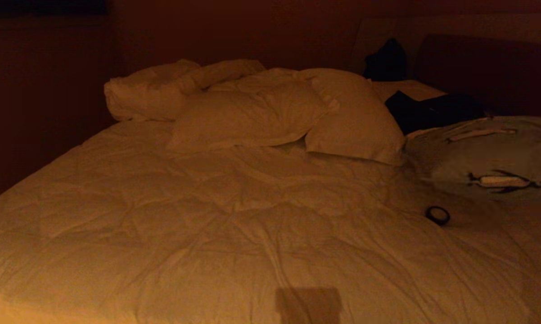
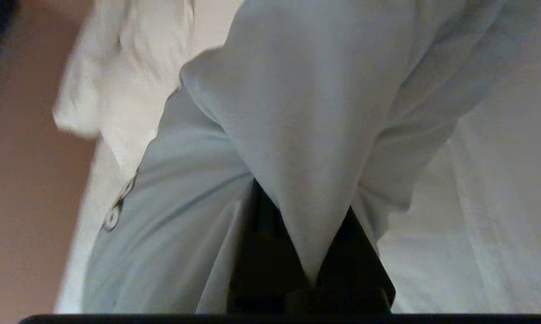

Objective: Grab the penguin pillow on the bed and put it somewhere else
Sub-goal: Place the pillow at the bedside

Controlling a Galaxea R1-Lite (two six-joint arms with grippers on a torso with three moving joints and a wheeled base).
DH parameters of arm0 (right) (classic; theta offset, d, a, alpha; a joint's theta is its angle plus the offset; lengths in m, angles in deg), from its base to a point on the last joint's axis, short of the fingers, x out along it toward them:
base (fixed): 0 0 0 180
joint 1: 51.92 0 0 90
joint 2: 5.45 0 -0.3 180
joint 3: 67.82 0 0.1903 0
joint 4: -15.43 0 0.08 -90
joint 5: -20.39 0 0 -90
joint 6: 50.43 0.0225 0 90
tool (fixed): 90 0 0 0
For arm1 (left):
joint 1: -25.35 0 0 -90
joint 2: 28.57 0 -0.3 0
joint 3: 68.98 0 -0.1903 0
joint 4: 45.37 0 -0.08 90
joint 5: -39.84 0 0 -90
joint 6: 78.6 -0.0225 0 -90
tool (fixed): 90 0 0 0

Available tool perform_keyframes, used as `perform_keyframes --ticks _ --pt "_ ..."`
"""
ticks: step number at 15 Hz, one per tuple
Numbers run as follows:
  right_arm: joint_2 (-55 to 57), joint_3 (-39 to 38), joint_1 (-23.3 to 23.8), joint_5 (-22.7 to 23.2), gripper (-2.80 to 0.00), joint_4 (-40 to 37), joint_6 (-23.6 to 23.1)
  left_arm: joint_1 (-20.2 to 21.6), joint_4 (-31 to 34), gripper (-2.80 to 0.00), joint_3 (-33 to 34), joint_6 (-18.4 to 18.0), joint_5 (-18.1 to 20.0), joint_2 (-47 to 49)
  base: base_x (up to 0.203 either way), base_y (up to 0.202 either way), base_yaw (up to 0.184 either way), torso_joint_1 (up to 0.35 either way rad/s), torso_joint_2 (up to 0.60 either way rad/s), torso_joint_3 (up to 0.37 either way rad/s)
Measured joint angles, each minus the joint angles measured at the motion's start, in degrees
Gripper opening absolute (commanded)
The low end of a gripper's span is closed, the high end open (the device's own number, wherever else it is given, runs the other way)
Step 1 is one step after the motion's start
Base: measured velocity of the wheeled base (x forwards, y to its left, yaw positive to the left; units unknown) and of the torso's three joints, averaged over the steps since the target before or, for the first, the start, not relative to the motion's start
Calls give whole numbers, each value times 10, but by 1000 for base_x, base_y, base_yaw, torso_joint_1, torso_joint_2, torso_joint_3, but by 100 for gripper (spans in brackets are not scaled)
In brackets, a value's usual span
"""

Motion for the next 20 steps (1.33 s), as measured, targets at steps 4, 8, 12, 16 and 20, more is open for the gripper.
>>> perform_keyframes --ticks 4,8,12,16,20 --pt "18 76 6 -13 -280 -1 81 0 0 -280 0 0 0 0 0 0 0 0 0 0" --pt "38 156 25 -16 -280 -5 141 0 0 -280 0 0 0 0 0 0 0 0 0 0" --pt "46 188 45 -21 -280 4 176 0 0 -280 0 0 0 0 0 0 0 0 0 0" --pt "58 190 40 -20 -280 10 178 0 0 -280 0 0 0 0 0 0 0 0 0 0" --pt "59 189 35 -17 -280 11 181 0 0 -280 0 0 0 0 0 0 0 0 0 0"
